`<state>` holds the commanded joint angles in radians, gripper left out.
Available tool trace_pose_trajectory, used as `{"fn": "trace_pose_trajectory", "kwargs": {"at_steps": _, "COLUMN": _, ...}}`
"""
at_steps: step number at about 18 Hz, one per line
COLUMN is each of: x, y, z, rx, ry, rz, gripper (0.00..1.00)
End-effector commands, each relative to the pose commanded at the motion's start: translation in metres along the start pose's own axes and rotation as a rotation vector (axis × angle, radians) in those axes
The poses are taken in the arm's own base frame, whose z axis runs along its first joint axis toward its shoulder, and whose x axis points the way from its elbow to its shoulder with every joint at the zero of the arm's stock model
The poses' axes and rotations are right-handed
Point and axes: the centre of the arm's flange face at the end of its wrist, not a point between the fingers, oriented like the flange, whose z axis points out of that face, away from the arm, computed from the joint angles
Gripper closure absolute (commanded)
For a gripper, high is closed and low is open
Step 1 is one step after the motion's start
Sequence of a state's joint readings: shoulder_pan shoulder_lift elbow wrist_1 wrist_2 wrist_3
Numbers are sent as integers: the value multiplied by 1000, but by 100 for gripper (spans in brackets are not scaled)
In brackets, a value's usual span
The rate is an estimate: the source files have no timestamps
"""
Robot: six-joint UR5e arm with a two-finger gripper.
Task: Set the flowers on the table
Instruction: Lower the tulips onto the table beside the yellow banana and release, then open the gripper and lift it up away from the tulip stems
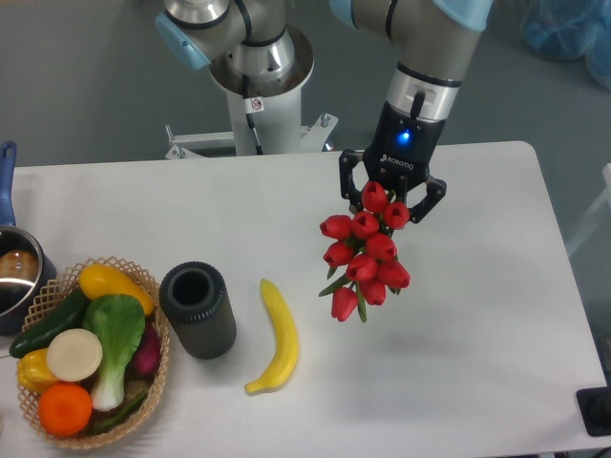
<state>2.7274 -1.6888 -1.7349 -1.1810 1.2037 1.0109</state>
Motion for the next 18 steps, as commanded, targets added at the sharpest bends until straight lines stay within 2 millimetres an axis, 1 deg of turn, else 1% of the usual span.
{"fn": "trace_pose_trajectory", "kwargs": {"at_steps": 2, "x": -6, "y": 9, "z": 20, "rx": -56, "ry": 25, "rz": -17, "gripper": 50}}
{"fn": "trace_pose_trajectory", "kwargs": {"at_steps": 6, "x": -13, "y": 21, "z": 57, "rx": -95, "ry": 84, "rz": -41, "gripper": 50}}
{"fn": "trace_pose_trajectory", "kwargs": {"at_steps": 7, "x": -18, "y": 22, "z": 61, "rx": -97, "ry": 88, "rz": -42, "gripper": 51}}
{"fn": "trace_pose_trajectory", "kwargs": {"at_steps": 9, "x": -20, "y": 26, "z": 67, "rx": -102, "ry": 97, "rz": -47, "gripper": 50}}
{"fn": "trace_pose_trajectory", "kwargs": {"at_steps": 10, "x": -21, "y": 26, "z": 68, "rx": -102, "ry": 97, "rz": -47, "gripper": 46}}
{"fn": "trace_pose_trajectory", "kwargs": {"at_steps": 11, "x": -24, "y": 26, "z": 72, "rx": -105, "ry": 101, "rz": -49, "gripper": 37}}
{"fn": "trace_pose_trajectory", "kwargs": {"at_steps": 12, "x": -26, "y": 27, "z": 75, "rx": -104, "ry": 104, "rz": -44, "gripper": 15}}
{"fn": "trace_pose_trajectory", "kwargs": {"at_steps": 13, "x": -30, "y": 25, "z": 72, "rx": -93, "ry": 87, "rz": -27, "gripper": 0}}
{"fn": "trace_pose_trajectory", "kwargs": {"at_steps": 16, "x": -38, "y": 17, "z": 61, "rx": -48, "ry": 12, "rz": 28, "gripper": 0}}
{"fn": "trace_pose_trajectory", "kwargs": {"at_steps": 18, "x": -41, "y": 14, "z": 59, "rx": -44, "ry": -13, "rz": 40, "gripper": 0}}
